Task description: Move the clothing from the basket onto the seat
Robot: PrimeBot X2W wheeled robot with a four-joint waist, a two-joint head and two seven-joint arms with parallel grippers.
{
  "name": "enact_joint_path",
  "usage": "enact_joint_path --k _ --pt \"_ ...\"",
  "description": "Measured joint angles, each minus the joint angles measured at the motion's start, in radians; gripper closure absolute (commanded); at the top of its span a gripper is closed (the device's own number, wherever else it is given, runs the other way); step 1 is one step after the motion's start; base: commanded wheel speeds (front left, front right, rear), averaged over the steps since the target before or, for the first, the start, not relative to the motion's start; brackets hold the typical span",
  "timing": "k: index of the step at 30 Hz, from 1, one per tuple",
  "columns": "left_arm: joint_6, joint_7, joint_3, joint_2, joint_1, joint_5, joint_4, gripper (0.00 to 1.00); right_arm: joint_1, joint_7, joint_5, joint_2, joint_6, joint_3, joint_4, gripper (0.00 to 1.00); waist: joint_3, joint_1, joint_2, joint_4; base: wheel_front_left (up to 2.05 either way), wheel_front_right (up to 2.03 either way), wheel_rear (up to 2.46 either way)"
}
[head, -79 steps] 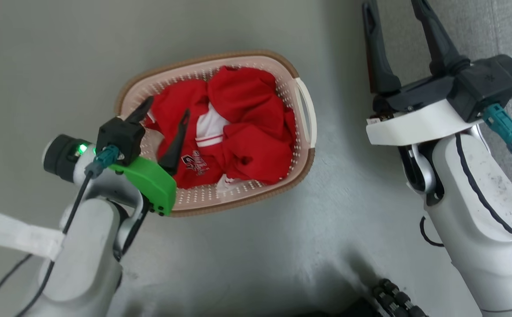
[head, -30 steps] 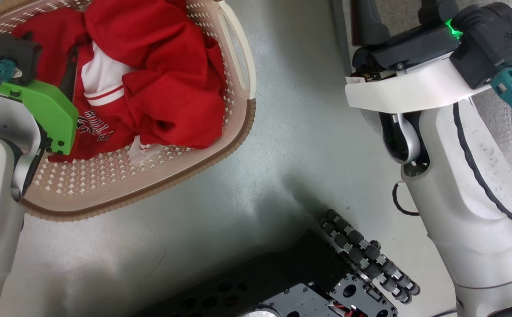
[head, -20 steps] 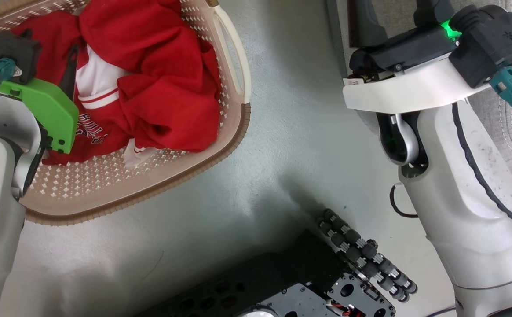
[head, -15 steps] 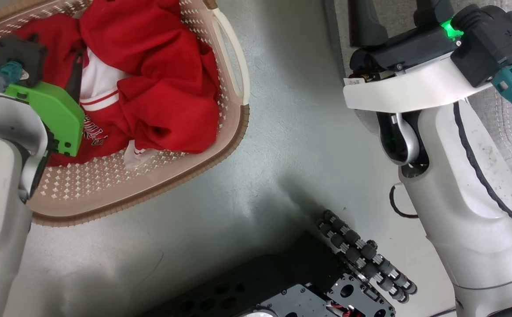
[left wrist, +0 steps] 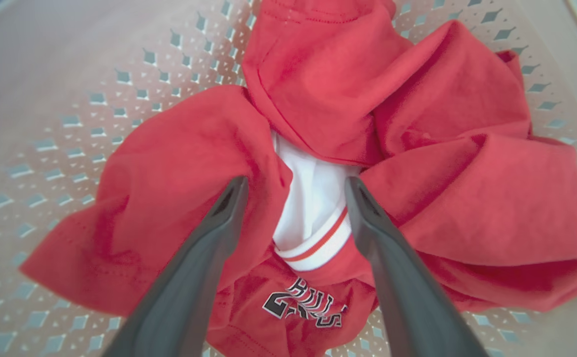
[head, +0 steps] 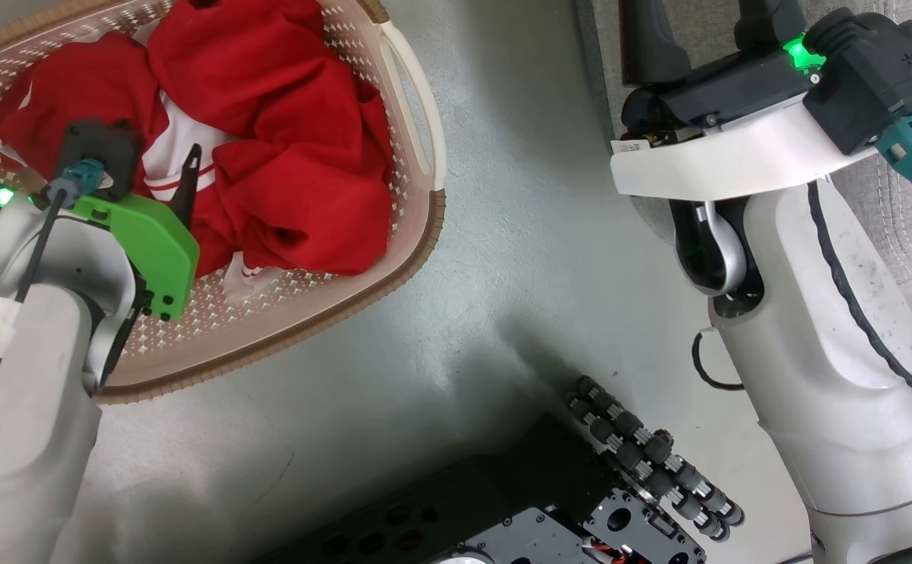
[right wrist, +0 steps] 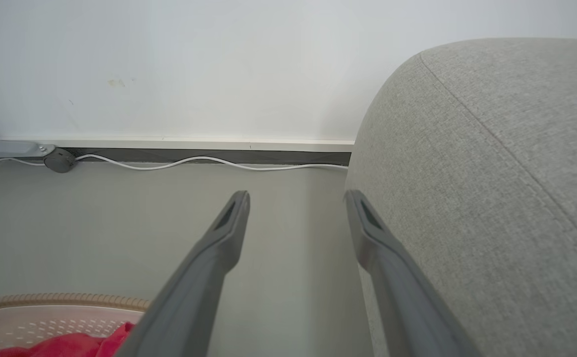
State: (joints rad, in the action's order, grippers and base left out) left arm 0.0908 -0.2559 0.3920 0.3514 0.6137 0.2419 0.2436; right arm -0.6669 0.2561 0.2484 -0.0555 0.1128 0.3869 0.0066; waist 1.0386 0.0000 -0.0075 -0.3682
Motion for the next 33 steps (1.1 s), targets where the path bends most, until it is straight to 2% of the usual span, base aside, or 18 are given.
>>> enact_joint_path --k 13,14,15,16,17,24,33 --pt "-0.018 -0.031 -0.001 0.04 0.002 -0.034 0.011 0.0 0.003 0.0 0.008 0.0 0.0 0.012 -0.001 0.0 0.014 0.0 0.0 -0.01 0.0 0.0 0.0" --pt "-0.021 -0.031 -0.001 0.042 0.003 -0.039 0.013 0.08 0.003 0.0 0.008 0.0 0.0 0.013 -0.001 0.0 0.015 0.0 0.0 -0.011 0.0 0.0 0.0" --pt "-0.021 -0.031 -0.001 0.044 0.004 -0.041 0.015 0.38 0.003 0.0 0.008 0.0 0.0 0.014 -0.001 0.0 0.016 0.0 0.0 -0.012 0.0 0.0 0.0" --pt "-0.021 -0.03 -0.001 0.045 0.006 -0.044 0.017 0.85 0.003 0.0 0.008 0.0 0.0 0.015 -0.001 0.0 0.018 0.0 0.0 -0.013 0.0 0.0 0.0" --pt "-0.021 -0.029 0.0 0.045 0.01 -0.048 0.018 1.0 0.003 0.0 0.008 0.0 0.0 0.015 -0.001 0.0 0.019 0.0 0.0 -0.014 0.0 0.0 0.0" --pt "-0.021 0.008 0.01 0.026 0.023 -0.055 0.025 1.0 0.003 0.0 0.008 0.001 0.0 0.009 0.008 0.0 0.007 0.0 0.0 -0.015 0.0 0.0 0.0" --pt "-0.02 0.088 0.019 -0.058 0.016 0.003 0.03 1.0 0.017 0.0 0.003 0.002 0.0 -0.012 0.037 0.0 -0.047 0.0 0.0 0.0 0.0 0.0 0.0"
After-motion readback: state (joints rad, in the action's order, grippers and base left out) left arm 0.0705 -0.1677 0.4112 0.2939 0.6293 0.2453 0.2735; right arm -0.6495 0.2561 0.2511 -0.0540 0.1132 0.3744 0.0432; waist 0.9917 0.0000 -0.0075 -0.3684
